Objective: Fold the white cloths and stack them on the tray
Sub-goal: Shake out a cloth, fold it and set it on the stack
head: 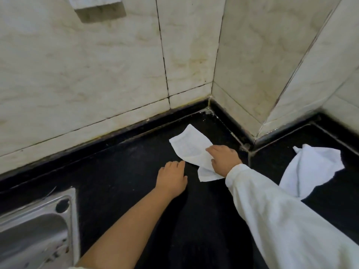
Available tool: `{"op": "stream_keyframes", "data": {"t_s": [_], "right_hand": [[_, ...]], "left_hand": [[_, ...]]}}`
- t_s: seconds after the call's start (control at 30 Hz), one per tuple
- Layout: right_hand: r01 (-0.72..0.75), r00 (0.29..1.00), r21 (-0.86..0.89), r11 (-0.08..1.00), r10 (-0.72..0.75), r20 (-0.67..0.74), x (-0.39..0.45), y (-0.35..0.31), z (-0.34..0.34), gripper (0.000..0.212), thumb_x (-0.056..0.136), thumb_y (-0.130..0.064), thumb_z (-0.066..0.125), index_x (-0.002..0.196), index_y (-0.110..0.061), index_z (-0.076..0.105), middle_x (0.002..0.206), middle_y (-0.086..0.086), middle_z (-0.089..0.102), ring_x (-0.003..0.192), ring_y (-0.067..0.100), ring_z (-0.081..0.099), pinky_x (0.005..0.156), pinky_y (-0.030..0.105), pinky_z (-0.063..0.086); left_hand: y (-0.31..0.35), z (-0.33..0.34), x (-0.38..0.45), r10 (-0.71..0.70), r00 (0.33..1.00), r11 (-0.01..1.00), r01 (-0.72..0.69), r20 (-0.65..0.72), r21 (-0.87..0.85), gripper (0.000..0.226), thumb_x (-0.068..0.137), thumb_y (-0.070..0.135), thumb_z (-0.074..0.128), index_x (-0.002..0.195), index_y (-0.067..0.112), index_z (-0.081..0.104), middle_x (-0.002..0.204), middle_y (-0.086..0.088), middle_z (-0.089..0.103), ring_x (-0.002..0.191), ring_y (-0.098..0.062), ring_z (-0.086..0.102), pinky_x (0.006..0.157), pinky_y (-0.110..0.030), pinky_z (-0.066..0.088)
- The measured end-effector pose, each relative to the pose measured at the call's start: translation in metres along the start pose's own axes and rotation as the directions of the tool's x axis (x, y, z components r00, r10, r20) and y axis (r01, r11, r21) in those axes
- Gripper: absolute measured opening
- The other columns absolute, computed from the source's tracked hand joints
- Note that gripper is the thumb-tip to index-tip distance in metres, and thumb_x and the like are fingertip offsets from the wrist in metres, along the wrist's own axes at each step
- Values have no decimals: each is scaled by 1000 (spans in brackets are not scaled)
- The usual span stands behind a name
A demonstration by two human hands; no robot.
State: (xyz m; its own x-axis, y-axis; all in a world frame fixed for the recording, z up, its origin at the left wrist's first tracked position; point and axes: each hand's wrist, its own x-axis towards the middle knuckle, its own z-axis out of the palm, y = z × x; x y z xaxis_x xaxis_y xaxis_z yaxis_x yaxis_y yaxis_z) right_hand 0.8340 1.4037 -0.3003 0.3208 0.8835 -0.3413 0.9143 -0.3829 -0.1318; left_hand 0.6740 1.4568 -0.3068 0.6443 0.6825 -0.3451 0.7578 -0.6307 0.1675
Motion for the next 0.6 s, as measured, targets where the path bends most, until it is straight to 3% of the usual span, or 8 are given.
{"op": "stream_keyframes", "data": {"t_s": [0.13, 0.3, 0.37, 0.43, 0.47, 0.53, 0.6], "right_hand": [[-1, 999, -94, 996, 4, 35, 27, -9, 10, 54, 93, -12, 41, 144, -20, 24, 149, 5, 30, 138, 28, 25, 112, 47, 24], [-30, 999, -196, 980, 35, 21, 30, -12, 7, 33, 90, -15, 45, 123, -16, 53, 126, 9, 52, 124, 29, 37, 106, 42, 30], [-4, 1000, -200, 980, 6, 9, 24, -9, 4, 24, 90, -13, 44, 106, -16, 61, 108, 7, 58, 118, 28, 43, 104, 40, 30], [83, 997, -187, 979, -82, 9, 11, -6, -2, 20, 90, -11, 42, 80, -16, 59, 79, 2, 51, 111, 28, 49, 100, 39, 32], [138, 990, -172, 975, -135, 26, 2, -4, -6, 21, 90, -11, 41, 80, -13, 59, 76, 2, 48, 109, 29, 51, 98, 38, 33], [223, 974, -142, 964, -215, 69, -20, 1, -16, 26, 92, -13, 40, 102, -9, 64, 95, 10, 57, 108, 29, 52, 94, 37, 35], [231, 972, -90, 969, -225, 66, -46, 9, -31, 29, 93, -15, 41, 110, -8, 63, 109, 13, 59, 107, 29, 53, 92, 36, 37]], "left_hand": [[-13, 2, 4, -22, 1000, 999, 22, -12, 40, 44, 96, 28, 41, 137, 12, 34, 139, -7, 42, 130, -24, 37, 105, -36, 35], [-27, -3, 14, -66, 997, 998, 67, -34, 17, 54, 96, 27, 42, 144, 15, 23, 144, -9, 37, 134, -26, 32, 107, -38, 34], [-23, -1, 17, -47, 997, 999, 46, -56, -19, 58, 96, 26, 43, 147, 20, 17, 146, -9, 34, 136, -26, 30, 107, -39, 35], [-13, 0, 19, -8, 998, 1000, 6, -70, -27, 63, 95, 27, 45, 148, 29, 11, 152, -13, 21, 141, -28, 20, 111, -41, 31], [-7, 0, 21, 19, 998, 1000, -20, -64, -13, 66, 95, 29, 48, 148, 33, 9, 155, -13, 13, 144, -29, 13, 114, -43, 26], [4, -2, 22, 79, 995, 997, -78, -53, 26, 60, 94, 32, 49, 146, 34, 19, 157, -11, 5, 145, -28, 5, 117, -45, 15], [11, -9, 22, 125, 987, 992, -121, -102, 47, 40, 95, 30, 45, 135, 27, 45, 156, -6, 16, 145, -25, 10, 117, -42, 13]]}}
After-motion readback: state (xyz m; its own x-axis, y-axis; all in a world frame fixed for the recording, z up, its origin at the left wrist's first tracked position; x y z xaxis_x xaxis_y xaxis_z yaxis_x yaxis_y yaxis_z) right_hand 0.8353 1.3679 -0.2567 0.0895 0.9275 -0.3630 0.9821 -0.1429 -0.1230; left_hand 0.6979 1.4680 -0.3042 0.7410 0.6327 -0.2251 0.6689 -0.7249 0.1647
